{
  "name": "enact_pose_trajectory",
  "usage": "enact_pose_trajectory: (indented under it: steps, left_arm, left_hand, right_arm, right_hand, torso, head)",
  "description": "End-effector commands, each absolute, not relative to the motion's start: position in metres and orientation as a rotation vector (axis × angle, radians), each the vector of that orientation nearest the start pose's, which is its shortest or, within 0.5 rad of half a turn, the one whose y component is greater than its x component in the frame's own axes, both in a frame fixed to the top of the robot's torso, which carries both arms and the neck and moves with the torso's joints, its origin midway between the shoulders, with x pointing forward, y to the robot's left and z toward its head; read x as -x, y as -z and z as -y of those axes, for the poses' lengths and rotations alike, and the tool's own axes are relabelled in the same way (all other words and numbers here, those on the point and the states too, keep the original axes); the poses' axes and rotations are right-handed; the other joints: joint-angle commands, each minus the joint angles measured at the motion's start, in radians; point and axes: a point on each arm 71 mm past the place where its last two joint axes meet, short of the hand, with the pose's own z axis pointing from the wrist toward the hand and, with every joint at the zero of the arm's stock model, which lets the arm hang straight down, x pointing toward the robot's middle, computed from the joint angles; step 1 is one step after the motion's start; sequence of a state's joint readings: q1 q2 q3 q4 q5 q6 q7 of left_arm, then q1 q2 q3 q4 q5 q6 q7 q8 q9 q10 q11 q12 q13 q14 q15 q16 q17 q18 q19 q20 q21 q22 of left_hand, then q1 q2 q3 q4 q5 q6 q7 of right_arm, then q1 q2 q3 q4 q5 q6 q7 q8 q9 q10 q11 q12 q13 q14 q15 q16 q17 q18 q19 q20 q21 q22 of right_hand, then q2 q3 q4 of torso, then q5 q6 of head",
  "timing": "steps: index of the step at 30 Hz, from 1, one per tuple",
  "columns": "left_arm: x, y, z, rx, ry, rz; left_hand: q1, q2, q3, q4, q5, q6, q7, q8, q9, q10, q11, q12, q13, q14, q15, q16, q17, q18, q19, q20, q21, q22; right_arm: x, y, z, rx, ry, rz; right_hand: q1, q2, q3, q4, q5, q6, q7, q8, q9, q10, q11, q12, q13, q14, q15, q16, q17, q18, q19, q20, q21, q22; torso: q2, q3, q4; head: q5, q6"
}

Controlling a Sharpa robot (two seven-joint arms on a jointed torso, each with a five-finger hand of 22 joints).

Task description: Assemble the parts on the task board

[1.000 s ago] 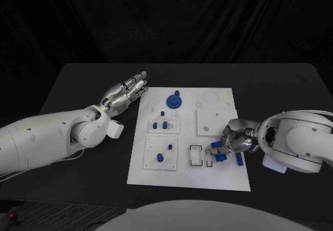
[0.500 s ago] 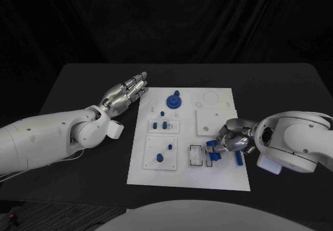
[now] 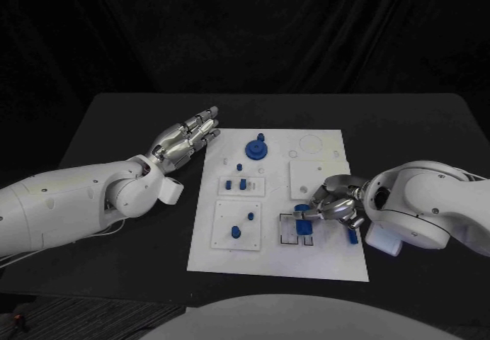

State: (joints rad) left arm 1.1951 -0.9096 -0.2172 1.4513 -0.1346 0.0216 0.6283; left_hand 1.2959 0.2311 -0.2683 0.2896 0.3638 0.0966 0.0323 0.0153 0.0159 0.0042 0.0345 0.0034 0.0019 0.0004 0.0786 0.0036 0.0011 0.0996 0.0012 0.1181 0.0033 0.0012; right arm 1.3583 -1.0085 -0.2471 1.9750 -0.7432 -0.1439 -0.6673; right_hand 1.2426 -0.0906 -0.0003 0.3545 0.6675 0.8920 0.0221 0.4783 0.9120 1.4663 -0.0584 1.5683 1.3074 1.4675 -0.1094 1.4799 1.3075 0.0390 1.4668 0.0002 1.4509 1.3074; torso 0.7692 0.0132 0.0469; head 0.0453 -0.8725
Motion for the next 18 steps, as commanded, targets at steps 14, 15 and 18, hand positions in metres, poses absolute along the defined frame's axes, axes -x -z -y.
enact_pose_trajectory:
  steps: [14, 15, 18]
  left_arm:
    - [-0.4620, 0.2289, -0.2468, 0.865, 1.767, -1.545]
    - [-0.4620, 0.2289, -0.2464, 0.865, 1.768, -1.546]
    - [-0.4620, 0.2291, -0.2452, 0.865, 1.771, -1.550]
  left_hand:
    - [0.015, -0.002, 0.006, -0.004, 0.009, 0.003, 0.002, 0.003, 0.002, -0.001, 0.004, 0.003, 0.001, 0.000, 0.012, -0.004, -0.001, 0.010, -0.001, 0.012, -0.003, -0.001]
    - [0.015, -0.002, 0.006, -0.004, 0.009, 0.003, 0.002, 0.003, 0.002, -0.001, 0.004, 0.003, 0.001, 0.000, 0.012, -0.004, -0.001, 0.010, -0.001, 0.012, -0.003, -0.001]
    - [0.016, -0.002, 0.007, -0.004, 0.009, 0.003, 0.003, 0.004, 0.002, -0.001, 0.002, 0.003, 0.001, 0.000, 0.014, -0.004, -0.001, 0.010, -0.001, 0.014, -0.003, -0.001]
  right_arm:
    - [-0.3678, 0.2126, 0.1812, -0.501, -0.546, -2.518]
    - [-0.3675, 0.2128, 0.1809, -0.497, -0.546, -2.521]
    - [-0.3667, 0.2136, 0.1794, -0.486, -0.547, -2.530]
  right_hand:
    - [-0.033, 0.012, 0.253, -0.207, -0.087, -0.036, 0.012, 0.002, -0.007, 0.105, 0.019, 0.003, 0.263, 0.063, 0.009, -0.009, 0.033, -0.004, 0.039, 0.011, -0.025, 0.216]
    - [-0.034, 0.012, 0.253, -0.207, -0.087, -0.036, 0.012, 0.002, -0.007, 0.105, 0.019, 0.003, 0.263, 0.063, 0.010, -0.009, 0.034, -0.004, 0.039, 0.011, -0.025, 0.216]
    - [-0.037, 0.012, 0.251, -0.206, -0.095, -0.042, 0.014, 0.000, -0.009, 0.105, 0.021, 0.003, 0.263, 0.063, 0.011, -0.009, 0.034, -0.004, 0.038, 0.012, -0.026, 0.216]
  torso:
    - [0.000, 0.0005, -0.0019]
    - [0.000, 0.0005, -0.0018]
    - [0.000, 0.0003, -0.0012]
  head:
    - [0.004, 0.000]
    - [0.004, 0.000]
    - [0.003, 0.000]
